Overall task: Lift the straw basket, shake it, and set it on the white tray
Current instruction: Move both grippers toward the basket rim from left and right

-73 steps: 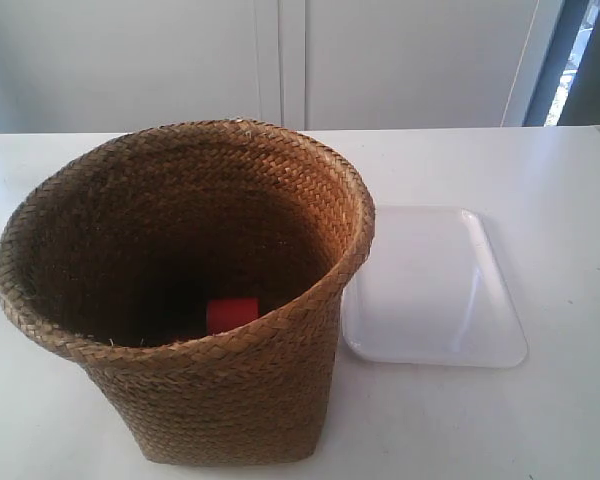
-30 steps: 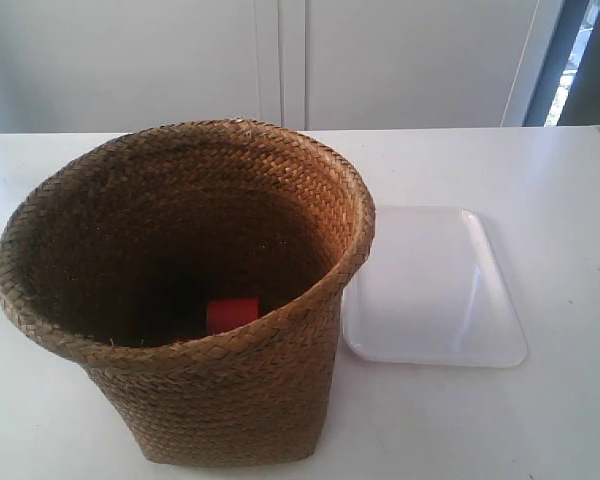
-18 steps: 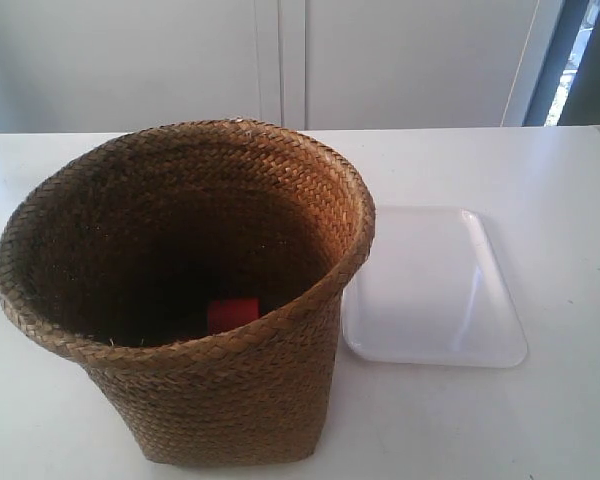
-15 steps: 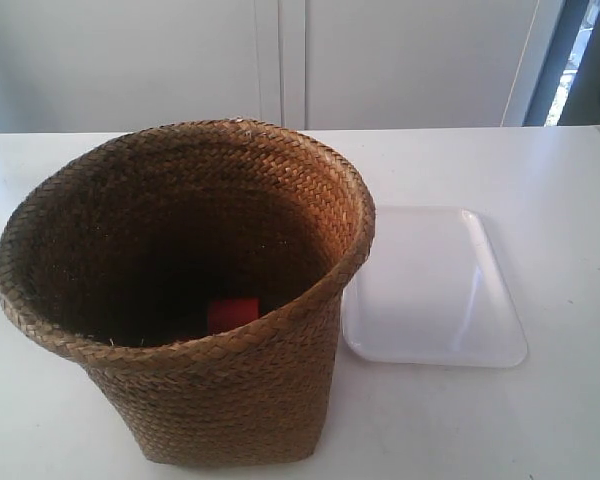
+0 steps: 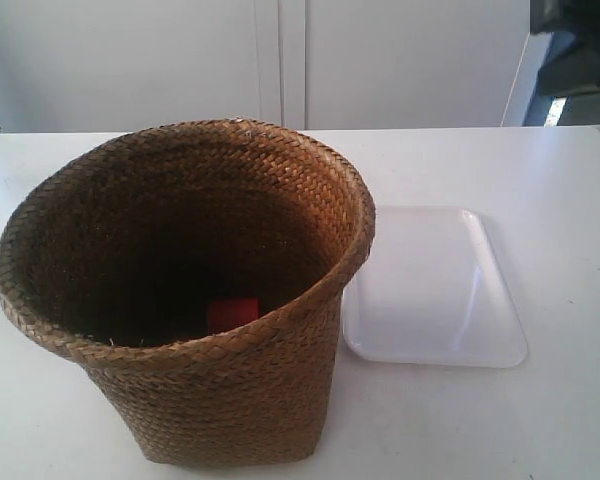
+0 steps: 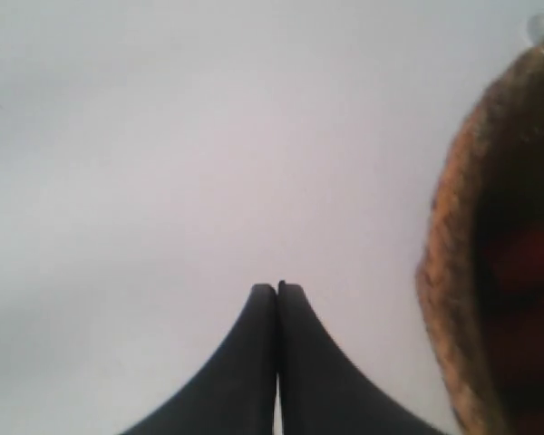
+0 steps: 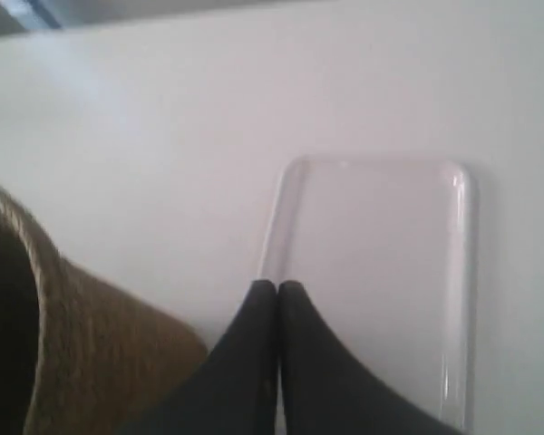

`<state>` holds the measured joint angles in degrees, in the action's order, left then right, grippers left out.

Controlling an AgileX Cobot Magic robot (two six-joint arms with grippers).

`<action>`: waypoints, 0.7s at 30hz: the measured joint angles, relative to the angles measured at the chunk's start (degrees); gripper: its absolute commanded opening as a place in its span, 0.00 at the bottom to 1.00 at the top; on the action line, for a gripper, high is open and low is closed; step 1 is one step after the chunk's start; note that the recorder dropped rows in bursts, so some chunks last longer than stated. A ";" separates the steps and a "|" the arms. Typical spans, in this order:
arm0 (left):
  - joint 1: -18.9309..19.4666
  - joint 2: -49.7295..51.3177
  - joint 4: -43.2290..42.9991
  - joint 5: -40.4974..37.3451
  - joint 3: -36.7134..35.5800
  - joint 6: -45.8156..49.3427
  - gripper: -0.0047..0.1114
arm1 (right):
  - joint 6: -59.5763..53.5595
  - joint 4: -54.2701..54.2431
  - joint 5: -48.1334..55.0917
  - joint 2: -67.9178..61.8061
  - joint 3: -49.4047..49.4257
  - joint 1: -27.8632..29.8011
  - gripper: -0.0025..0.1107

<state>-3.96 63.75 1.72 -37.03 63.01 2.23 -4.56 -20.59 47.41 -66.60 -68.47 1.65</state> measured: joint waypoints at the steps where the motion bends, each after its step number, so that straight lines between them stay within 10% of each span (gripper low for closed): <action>1: 0.00 0.00 -1.72 1.39 0.14 0.26 0.04 | 0.30 0.00 -2.31 0.00 0.00 0.00 0.02; 8: 0.00 1.61 -3.64 -1.01 0.42 -3.92 0.04 | -7.60 -8.06 -3.05 -1.89 -1.00 0.00 0.08; 16: 0.00 10.83 -0.28 -12.30 8.33 -2.80 0.04 | -12.35 -12.37 6.38 -10.60 -8.96 0.00 0.51; 21: 0.00 11.83 4.26 -12.98 13.04 -2.23 0.23 | -12.41 -12.65 11.95 -14.81 -10.25 0.00 0.58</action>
<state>-3.96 75.58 5.98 -50.01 76.04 0.00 -16.96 -33.24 59.37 -81.41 -78.72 1.65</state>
